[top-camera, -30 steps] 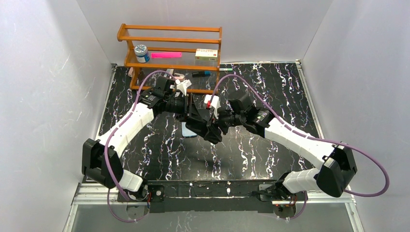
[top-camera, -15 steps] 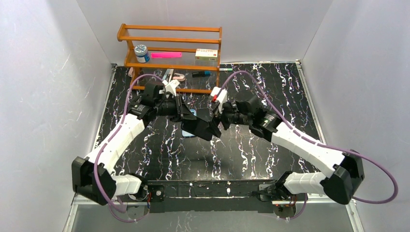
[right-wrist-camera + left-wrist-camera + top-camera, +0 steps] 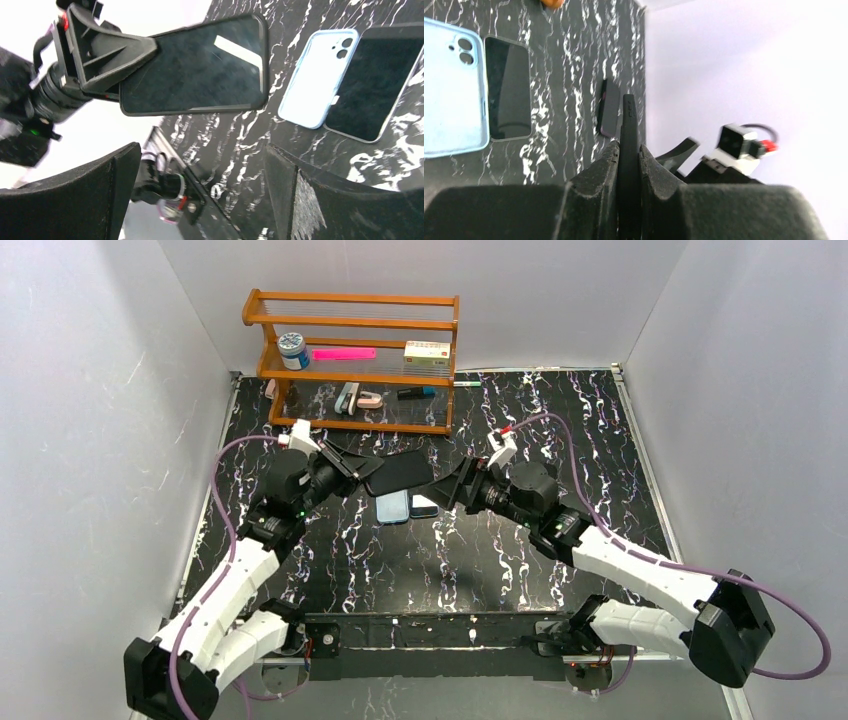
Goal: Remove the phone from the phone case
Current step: Pick up the phone at the center of the board.
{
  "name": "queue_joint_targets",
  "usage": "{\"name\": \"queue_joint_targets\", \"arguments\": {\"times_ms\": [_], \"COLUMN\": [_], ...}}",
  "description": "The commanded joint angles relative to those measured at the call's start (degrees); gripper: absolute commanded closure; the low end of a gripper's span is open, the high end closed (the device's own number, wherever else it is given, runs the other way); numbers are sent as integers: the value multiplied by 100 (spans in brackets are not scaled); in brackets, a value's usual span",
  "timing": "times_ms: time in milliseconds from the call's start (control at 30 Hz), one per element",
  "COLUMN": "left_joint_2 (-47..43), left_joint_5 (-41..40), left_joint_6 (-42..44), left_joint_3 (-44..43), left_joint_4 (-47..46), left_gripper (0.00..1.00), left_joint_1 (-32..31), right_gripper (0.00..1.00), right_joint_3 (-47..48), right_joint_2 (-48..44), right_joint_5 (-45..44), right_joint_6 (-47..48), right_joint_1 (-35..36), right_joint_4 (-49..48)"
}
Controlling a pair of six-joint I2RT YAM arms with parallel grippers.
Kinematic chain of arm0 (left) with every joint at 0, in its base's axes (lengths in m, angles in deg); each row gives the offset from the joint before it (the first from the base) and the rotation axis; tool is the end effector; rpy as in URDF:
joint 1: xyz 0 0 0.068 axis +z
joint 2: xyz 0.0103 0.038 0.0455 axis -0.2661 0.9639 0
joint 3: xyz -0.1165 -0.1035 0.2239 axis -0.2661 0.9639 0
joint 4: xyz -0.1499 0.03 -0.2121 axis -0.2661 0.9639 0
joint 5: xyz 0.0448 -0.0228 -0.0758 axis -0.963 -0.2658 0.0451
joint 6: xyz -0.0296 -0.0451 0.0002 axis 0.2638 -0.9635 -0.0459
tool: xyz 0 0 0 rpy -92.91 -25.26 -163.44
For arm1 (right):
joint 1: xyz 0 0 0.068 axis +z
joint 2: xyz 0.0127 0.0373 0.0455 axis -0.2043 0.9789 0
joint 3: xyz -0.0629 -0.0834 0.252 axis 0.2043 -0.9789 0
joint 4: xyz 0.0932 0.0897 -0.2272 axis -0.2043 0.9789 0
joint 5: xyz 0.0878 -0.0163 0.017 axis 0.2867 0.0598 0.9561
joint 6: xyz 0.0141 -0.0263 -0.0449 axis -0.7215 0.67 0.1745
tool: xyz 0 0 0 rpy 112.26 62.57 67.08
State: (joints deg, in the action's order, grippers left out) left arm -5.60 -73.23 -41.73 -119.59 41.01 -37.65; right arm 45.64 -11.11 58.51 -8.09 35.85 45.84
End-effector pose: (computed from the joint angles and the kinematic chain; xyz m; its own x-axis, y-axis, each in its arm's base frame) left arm 0.1990 -0.0906 0.3175 -0.5908 -0.7036 -0.3948 0.1328 0.3979 -0.9078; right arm 0.1684 0.1893 0.3010 -0.6354 0.3944 -0.6639 -0.4834 0.4673 0.7403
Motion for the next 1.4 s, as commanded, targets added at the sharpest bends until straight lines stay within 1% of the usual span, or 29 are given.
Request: {"name": "queue_joint_targets", "arguments": {"times_ms": [0,200,267,367,433,467,533,667,700,733,833,900,967,1100,1167,1233,1367], "left_joint_2": [-467,-613,-598,-529,-584,-595,-562,-595,-631,-660,-703,-713,-731,-687,-620,-503,-53], "left_joint_5": [-842,-1326,-1526,-1562,-1631,-1637,-1530,-1440,-1439,-1419,-1205,-1084,-1077,-1090,-1086,-958,-300], "left_joint_6": [-854,-1151,-1202,-1285,-1370,-1379,-1399,-1538,-1564,-1580,-1507,-1316,-1016,-276,310,852,1733], "left_joint_3": [210,477,503,517,585,604,576,687,740,799,873,871,839,659,416,139,-504], "left_joint_4": [-1139,-1558,-1716,-1855,-2036,-2109,-2137,-2138,-2134,-2139,-2133,-2090,-1901,-1390,-896,-597,-283], "left_gripper": [100,100,100,100,100,100,100,100,100,100,100,93,81,48,36,29,24], "left_joint_1": [-135,-552,-671,-773,-783,-788,-799,-876,-887,-889,-890,-890,-890,-877,-851,-802,-718], "right_gripper": [1,7,11,16,17,17,22,36,42,49,78,98,99,99,99,99,99], "right_joint_3": [-195,-208,-133,13,121,98,-26,-59,-60,-54,-74,-112,-130,-158,-113,-34,236], "right_joint_2": [-120,327,494,690,738,749,761,810,818,821,795,759,735,680,627,594,641], "right_joint_5": [-357,-314,-320,-325,-425,-445,-475,-445,-409,-375,-234,-81,302,1187,1765,2382,3581], "right_joint_6": [-1681,-2408,-2480,-2448,-2465,-2504,-2561,-2468,-2415,-2368,-2307,-2267,-2166,-2047,-1870,-1651,-1088], "right_joint_1": [13,26,26,26,26,26,19,-21,-45,-75,-220,-373,-589,-1136,-1491,-1898,-2307], "right_joint_4": [-1185,-2016,-2191,-2422,-2185,-2230,-2558,-2950,-3034,-3068,-3119,-3142,-3183,-3102,-2873,-2611,-2165]}}
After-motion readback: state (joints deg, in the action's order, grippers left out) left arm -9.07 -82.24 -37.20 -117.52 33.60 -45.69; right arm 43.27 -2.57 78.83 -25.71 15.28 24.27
